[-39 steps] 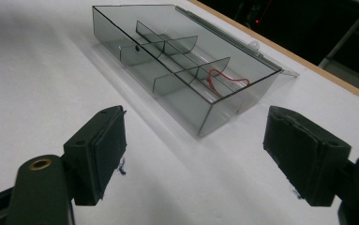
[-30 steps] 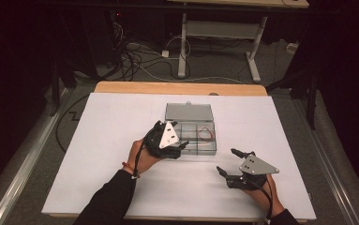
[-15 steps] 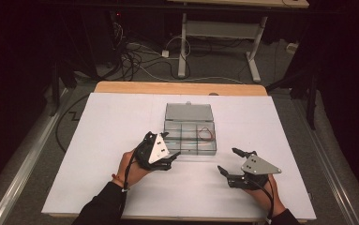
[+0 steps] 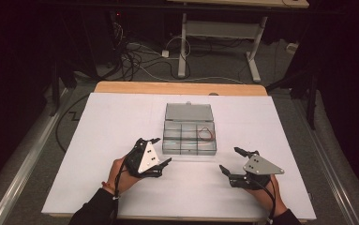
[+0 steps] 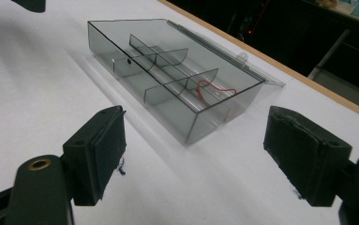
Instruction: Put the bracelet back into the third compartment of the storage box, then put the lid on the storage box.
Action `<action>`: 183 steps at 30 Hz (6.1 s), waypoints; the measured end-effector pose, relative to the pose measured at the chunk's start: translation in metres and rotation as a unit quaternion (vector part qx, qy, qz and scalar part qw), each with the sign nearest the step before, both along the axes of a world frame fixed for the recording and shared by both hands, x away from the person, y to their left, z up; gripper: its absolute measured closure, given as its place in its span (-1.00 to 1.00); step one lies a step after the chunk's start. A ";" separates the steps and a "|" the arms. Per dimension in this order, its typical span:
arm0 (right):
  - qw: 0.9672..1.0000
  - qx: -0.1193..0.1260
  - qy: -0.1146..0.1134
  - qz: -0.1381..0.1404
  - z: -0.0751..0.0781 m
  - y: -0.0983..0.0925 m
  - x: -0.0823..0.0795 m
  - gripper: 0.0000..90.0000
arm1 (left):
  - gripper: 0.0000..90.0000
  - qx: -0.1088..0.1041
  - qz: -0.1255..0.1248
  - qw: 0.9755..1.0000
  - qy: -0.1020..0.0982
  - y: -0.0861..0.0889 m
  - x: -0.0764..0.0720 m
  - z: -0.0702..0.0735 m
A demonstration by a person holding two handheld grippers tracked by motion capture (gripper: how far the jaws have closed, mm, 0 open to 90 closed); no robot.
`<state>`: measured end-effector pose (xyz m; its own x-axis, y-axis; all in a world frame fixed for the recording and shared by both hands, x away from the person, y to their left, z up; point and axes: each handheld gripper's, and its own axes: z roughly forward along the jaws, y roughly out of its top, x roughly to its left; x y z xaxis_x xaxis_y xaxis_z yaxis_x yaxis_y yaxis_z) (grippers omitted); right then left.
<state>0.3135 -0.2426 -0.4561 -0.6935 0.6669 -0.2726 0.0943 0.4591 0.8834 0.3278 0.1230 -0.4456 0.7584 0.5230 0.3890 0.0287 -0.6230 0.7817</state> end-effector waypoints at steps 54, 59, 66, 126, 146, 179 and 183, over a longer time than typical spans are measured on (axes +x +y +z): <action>0.998 -0.030 0.051 0.018 -0.007 0.002 0.009 1.00 | 0.95 -0.005 0.016 0.992 0.124 0.060 -0.012 -0.027; 0.998 -0.038 0.050 0.022 -0.007 0.004 0.009 1.00 | 0.95 0.000 0.013 0.992 0.125 0.057 -0.011 -0.029; 0.997 -0.042 0.053 0.021 -0.007 0.001 0.011 1.00 | 0.95 -0.001 0.016 0.993 0.119 0.057 -0.012 -0.031; 0.989 -0.054 0.119 -0.063 0.007 -0.005 0.159 1.00 | 0.95 -0.038 0.092 0.976 0.196 0.015 0.157 -0.016; 0.979 -0.109 0.158 -0.073 -0.014 0.036 0.217 1.00 | 0.95 -0.029 0.110 0.966 0.231 -0.008 0.193 -0.034; 0.988 -0.075 0.110 -0.075 -0.009 0.045 0.220 1.00 | 0.95 -0.050 0.127 0.974 0.183 -0.015 0.196 -0.028; 0.989 -0.072 0.105 -0.077 -0.008 0.045 0.219 1.00 | 0.95 -0.049 0.128 0.975 0.176 -0.015 0.197 -0.026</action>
<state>0.5326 -0.1973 -0.4637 -0.6382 0.7338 -0.2327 0.3480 0.5446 0.7631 0.5250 0.1083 -0.4715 0.6752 0.7345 0.0672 0.4501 -0.4825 0.7514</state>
